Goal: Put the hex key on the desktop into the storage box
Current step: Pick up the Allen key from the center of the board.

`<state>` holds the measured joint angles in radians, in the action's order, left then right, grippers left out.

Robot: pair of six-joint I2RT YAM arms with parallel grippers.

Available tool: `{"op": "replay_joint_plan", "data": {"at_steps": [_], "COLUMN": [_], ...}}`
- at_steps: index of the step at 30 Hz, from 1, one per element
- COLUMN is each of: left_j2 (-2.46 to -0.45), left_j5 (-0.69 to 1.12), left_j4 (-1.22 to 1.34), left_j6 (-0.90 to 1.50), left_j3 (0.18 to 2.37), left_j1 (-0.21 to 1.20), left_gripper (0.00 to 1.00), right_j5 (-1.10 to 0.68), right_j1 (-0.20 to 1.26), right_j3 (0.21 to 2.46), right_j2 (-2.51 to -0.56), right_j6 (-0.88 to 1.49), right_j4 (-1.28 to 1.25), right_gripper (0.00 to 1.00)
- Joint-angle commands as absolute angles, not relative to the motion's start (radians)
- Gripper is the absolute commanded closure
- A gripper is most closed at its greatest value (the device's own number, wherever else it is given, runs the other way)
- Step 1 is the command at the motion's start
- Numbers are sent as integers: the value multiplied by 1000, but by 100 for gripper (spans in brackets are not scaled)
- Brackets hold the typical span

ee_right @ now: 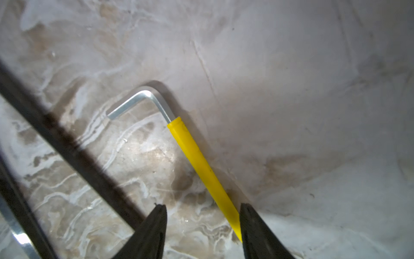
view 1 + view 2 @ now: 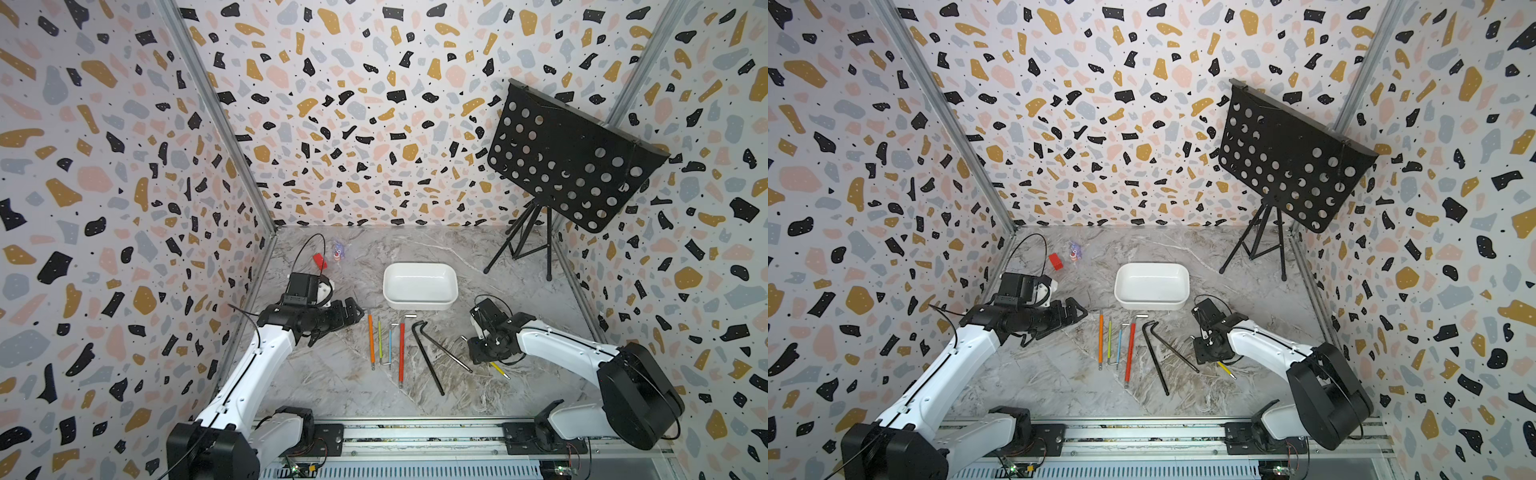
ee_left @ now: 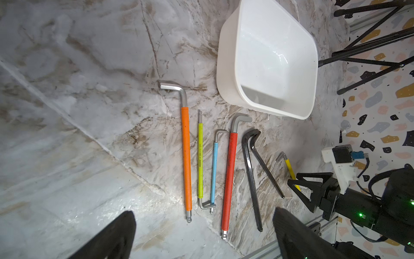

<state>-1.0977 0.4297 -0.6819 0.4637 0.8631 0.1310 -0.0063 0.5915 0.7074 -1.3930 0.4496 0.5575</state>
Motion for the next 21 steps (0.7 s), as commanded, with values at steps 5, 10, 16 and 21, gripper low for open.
{"op": "replay_joint_plan", "data": {"at_steps": [5,10,16,21], "left_j2": [-1080,-1080,-1081,-1081], "left_j5": [440,442,443,442], "left_j4": [-686,-686,-685,-686], "left_j6": [452,451,451,451], "left_j3": [850,851,851,851], "left_j1": [133,133,133,133], "left_gripper": [0,0,0,0], "right_j5": [15,34,45,42], "right_j1": [601,608,627,636], "right_j3": [703,706,700,682], "right_j2": [-1424,-1449,-1454,-1459], "right_j6": [465,472,484,492], "right_j4": [552,555,544,524], "right_gripper": [44,53,59,68]}}
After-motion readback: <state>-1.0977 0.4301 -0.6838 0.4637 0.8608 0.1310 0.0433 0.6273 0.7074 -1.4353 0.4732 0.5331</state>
